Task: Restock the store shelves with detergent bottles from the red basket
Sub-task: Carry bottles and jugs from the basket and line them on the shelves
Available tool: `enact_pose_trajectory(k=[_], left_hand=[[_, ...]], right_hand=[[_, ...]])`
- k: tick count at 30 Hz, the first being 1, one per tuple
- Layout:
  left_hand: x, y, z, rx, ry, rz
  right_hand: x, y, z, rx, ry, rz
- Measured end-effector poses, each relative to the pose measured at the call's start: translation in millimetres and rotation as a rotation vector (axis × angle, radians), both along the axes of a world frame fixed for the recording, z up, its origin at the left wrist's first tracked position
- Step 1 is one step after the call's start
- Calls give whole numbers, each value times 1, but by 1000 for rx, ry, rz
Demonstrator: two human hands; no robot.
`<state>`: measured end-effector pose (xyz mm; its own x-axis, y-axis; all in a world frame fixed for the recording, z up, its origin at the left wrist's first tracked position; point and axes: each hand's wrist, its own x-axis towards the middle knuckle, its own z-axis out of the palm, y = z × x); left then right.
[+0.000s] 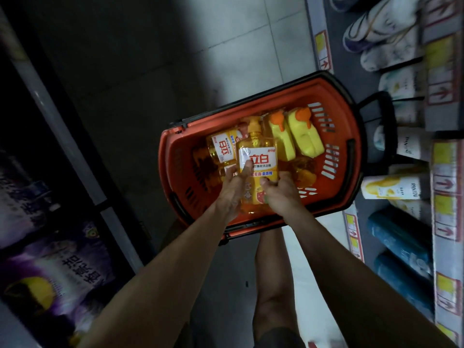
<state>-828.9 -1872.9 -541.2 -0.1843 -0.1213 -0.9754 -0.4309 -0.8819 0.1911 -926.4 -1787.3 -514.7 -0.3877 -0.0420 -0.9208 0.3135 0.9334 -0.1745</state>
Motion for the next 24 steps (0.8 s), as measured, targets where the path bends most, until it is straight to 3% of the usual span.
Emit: enact_pose_trajectory(k=[8, 13, 24], left_hand=[[1, -7, 122, -31, 107, 12], [-14, -41, 222, -82, 189, -13], [-50, -127, 453, -293, 446, -79]], right_hand=[[-13, 4, 121, -134, -51, -118], [-35, -11, 219, -328, -154, -282], [-77, -74, 410, -705, -155, -340]])
